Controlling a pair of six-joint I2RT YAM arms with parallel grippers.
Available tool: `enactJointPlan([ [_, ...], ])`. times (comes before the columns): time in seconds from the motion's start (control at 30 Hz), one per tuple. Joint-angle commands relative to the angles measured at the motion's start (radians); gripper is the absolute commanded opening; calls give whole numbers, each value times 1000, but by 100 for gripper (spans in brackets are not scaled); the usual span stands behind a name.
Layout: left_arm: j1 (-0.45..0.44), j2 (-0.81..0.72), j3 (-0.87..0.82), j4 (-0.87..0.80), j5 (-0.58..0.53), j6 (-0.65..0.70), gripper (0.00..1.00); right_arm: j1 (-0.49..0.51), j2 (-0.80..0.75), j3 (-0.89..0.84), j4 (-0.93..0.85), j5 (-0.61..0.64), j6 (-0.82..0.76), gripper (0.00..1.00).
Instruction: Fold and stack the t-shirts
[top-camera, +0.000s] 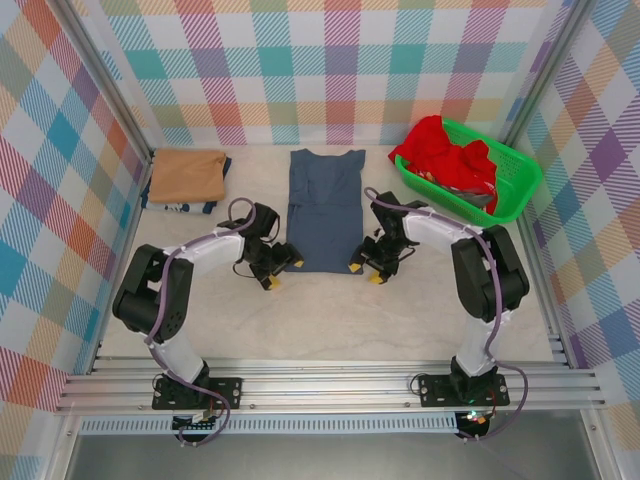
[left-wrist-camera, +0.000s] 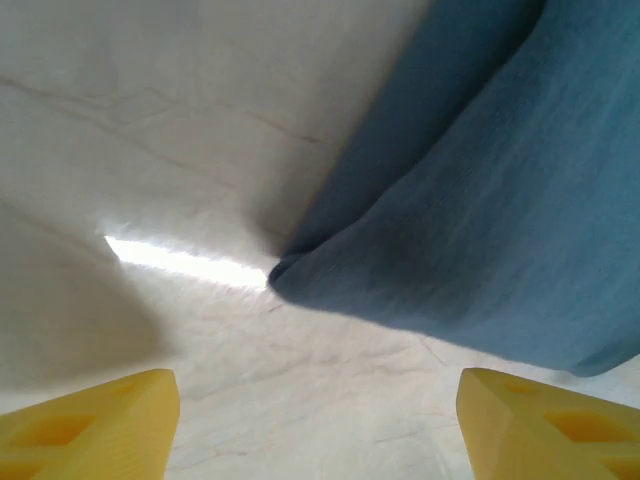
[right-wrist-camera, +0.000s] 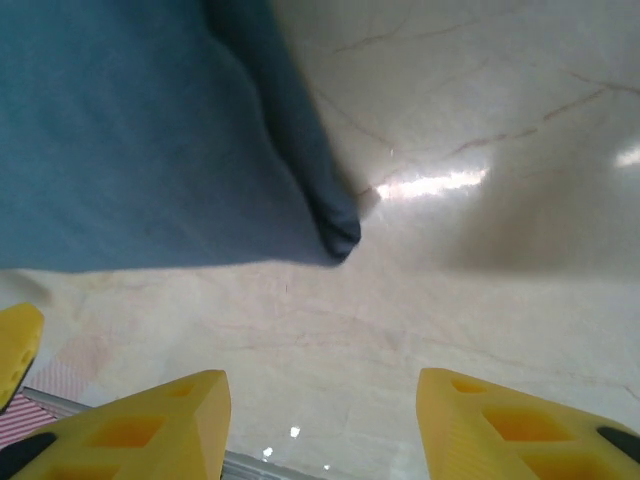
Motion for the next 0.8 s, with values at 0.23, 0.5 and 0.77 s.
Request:
enactJointPlan([
  [0.23,-7,85,8,181,14,-22,53,-5,96,59,87,3,3,41],
  [0.5,-7,118,21,246,8,-17,2,-4,109,73,100,18,-3,7],
  [0.77,-29,-24,-71,137,44,-4,0,24,11,48,6,-5,-47,0],
])
